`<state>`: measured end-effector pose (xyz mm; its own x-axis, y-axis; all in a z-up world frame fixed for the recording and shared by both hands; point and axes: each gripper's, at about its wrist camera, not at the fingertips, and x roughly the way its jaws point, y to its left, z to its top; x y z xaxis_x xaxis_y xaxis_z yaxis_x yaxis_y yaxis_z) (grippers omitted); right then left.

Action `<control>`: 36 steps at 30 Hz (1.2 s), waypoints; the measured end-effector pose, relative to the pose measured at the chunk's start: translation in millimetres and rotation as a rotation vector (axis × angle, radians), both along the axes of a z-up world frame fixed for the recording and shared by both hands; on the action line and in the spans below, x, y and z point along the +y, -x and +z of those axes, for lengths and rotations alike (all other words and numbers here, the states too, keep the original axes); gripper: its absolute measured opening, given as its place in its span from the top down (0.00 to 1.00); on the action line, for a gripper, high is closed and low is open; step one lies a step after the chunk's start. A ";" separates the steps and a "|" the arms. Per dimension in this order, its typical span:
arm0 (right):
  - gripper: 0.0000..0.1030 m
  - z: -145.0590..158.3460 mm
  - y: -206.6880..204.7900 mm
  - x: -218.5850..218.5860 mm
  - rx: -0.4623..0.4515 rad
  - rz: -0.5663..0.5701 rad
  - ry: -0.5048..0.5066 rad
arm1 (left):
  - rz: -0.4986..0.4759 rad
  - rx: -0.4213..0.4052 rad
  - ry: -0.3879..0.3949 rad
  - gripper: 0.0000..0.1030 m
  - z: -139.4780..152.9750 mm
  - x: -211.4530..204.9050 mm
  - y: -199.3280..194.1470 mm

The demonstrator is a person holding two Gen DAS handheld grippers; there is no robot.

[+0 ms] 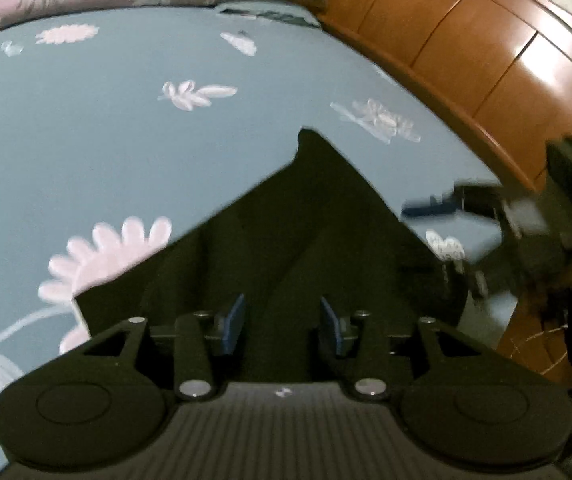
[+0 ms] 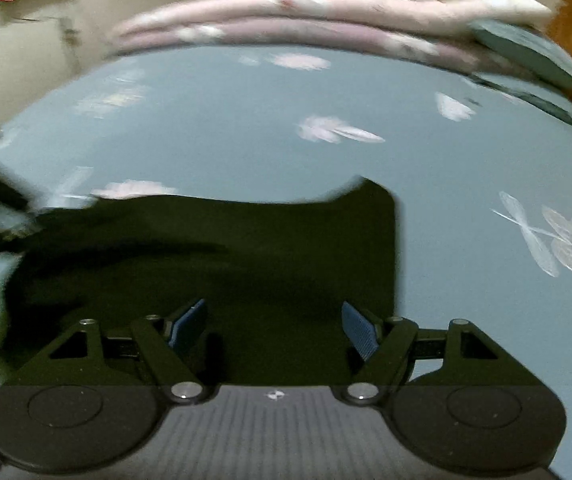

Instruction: Fold clothes

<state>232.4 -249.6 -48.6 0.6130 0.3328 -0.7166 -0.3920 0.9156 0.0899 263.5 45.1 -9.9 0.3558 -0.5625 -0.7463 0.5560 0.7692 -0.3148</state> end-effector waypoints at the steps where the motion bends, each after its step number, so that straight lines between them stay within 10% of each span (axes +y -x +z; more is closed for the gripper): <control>1: 0.23 -1.3 4.1 9.1 -0.005 0.040 -0.001 | 0.001 -0.009 -0.010 0.60 -1.2 -3.8 -2.9; 11: 0.19 -22.2 33.1 32.3 0.036 0.070 0.015 | 0.079 0.028 -0.061 0.64 -26.0 0.5 -16.9; 20: 0.19 1.7 83.6 -53.1 0.045 -0.288 -0.078 | 0.023 -0.001 -0.041 0.63 -11.6 -15.1 -2.1; 36: 0.17 -6.0 78.8 -56.6 0.093 -0.283 -0.145 | 0.033 0.004 -0.039 0.57 12.1 -25.7 16.2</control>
<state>153.6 -306.2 -54.6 0.6299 0.2609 -0.7315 -0.1076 0.9621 0.2504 247.4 19.5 2.3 0.3707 -0.5211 -0.7688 0.5293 0.7987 -0.2862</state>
